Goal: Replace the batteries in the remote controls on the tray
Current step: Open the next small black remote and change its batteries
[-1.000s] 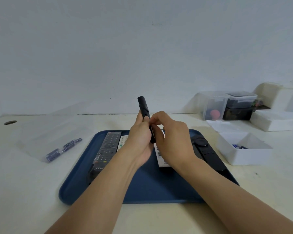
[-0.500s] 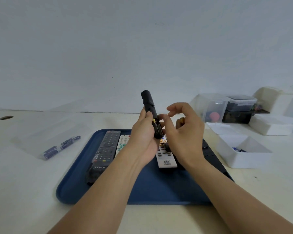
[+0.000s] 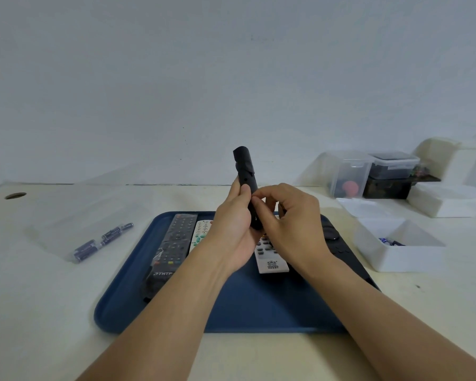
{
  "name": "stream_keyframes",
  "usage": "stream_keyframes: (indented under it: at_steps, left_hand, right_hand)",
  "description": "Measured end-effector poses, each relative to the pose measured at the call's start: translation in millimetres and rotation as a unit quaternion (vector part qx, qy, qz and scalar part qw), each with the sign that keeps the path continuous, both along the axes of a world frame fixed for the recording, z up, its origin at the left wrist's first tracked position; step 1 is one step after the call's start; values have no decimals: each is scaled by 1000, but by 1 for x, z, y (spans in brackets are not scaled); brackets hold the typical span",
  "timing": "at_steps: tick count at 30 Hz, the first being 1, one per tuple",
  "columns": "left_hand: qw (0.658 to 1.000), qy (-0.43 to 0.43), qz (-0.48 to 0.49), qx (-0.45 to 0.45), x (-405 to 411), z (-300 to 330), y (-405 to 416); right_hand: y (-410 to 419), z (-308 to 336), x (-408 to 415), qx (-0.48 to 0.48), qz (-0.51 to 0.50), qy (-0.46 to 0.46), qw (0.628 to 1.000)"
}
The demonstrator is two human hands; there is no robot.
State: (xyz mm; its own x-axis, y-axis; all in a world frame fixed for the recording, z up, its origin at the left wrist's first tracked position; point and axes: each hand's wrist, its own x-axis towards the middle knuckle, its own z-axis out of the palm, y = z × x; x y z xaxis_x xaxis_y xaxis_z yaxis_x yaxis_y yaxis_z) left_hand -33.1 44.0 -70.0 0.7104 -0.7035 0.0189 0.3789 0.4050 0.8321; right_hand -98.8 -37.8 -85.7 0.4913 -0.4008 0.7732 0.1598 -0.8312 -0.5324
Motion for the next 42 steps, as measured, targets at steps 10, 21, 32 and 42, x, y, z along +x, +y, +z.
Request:
stream_keyframes:
  at_steps: [10,21,32,42]
  left_hand:
    - [999,-9,31,25,-1,-3,-1]
    - [998,-27,52,31,-2,-4,-4]
    - [997,-56,24,52,-2,-7,-5]
    - [995,-72,15,61,-2,-8,-6]
  right_hand:
    - [4,-8,10,-12,2,43,999]
    - [10,-6,12,82,25,22,996]
    - [4,-1,11,42,32,58,997]
    - [1,-1,10,30,46,69,996]
